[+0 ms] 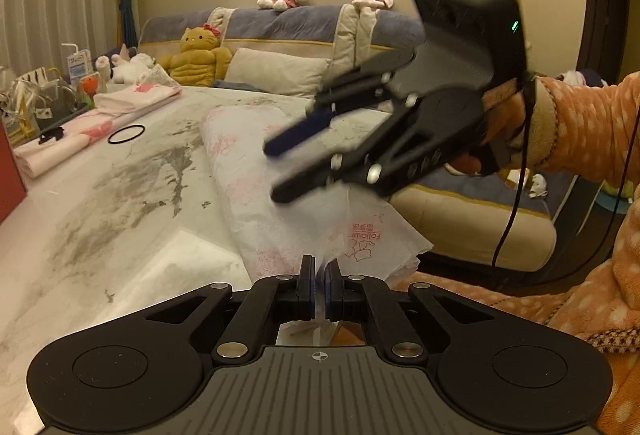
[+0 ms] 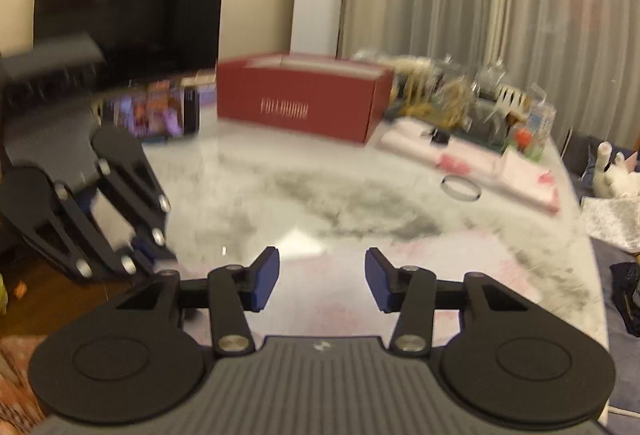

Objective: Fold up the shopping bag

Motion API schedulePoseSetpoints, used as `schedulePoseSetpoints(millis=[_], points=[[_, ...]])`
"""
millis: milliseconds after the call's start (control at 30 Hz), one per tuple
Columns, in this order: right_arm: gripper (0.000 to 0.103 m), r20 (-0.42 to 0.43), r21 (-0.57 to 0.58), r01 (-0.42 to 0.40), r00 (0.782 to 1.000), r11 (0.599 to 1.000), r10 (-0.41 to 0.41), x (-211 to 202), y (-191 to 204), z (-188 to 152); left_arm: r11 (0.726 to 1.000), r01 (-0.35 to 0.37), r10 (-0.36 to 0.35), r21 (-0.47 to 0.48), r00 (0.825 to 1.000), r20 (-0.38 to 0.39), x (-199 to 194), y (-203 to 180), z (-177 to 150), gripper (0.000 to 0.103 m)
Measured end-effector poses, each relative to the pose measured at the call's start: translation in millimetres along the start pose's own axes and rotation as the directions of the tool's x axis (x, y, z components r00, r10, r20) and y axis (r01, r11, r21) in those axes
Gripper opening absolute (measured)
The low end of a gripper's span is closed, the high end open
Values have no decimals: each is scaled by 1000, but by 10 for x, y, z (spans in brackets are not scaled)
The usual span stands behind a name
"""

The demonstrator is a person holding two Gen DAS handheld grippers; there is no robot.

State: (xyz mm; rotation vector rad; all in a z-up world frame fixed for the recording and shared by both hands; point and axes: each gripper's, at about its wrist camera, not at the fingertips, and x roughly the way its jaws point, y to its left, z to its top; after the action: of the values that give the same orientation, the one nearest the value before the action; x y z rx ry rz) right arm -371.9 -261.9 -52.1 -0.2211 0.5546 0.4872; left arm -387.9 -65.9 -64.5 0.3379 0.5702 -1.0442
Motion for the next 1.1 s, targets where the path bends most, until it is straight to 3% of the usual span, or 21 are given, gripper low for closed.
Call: schedulePoseSetpoints(millis=[167,267,367,433,500,567,700,800,867,933,1000,1100], points=[[46,-9,80,-35,999,996,36,40,-95,-190,986,55,-37,-160,993,115,-170,203,-46,2],[48,6,57,-20,1000,998,20,4,-32,-228,963,45,6,-267,983,186,-164,374,47,2],[46,53,27,-11,999,1000,9,-101,41,-216,950,1,65,-311,978,201,-98,472,157,2],[46,71,-6,-20,997,1000,20,-130,55,-203,949,-8,73,-316,978,193,-22,506,206,2],[46,16,-25,-22,1000,999,22,-82,74,-222,948,-7,66,-318,982,175,96,530,253,2],[50,25,25,-47,999,999,47,-63,14,-279,953,-28,73,-300,988,138,238,544,305,2],[49,99,77,-101,991,992,94,-189,-59,-287,956,-142,148,-257,989,4,556,620,381,2],[49,137,-5,-118,984,993,117,-354,20,-292,965,-200,194,-167,980,-52,674,599,428,2],[51,156,-127,-65,984,990,84,-487,137,-350,972,-203,196,-119,978,-69,686,561,470,2],[63,162,-253,-23,985,967,66,-604,232,-440,979,-199,195,-42,978,-74,680,487,494,2],[86,161,-404,11,985,915,59,-709,331,-554,987,-161,162,16,984,-76,662,430,508,2],[93,140,-651,71,990,756,28,-746,498,-765,993,-46,55,109,996,-74,613,314,522,2]])
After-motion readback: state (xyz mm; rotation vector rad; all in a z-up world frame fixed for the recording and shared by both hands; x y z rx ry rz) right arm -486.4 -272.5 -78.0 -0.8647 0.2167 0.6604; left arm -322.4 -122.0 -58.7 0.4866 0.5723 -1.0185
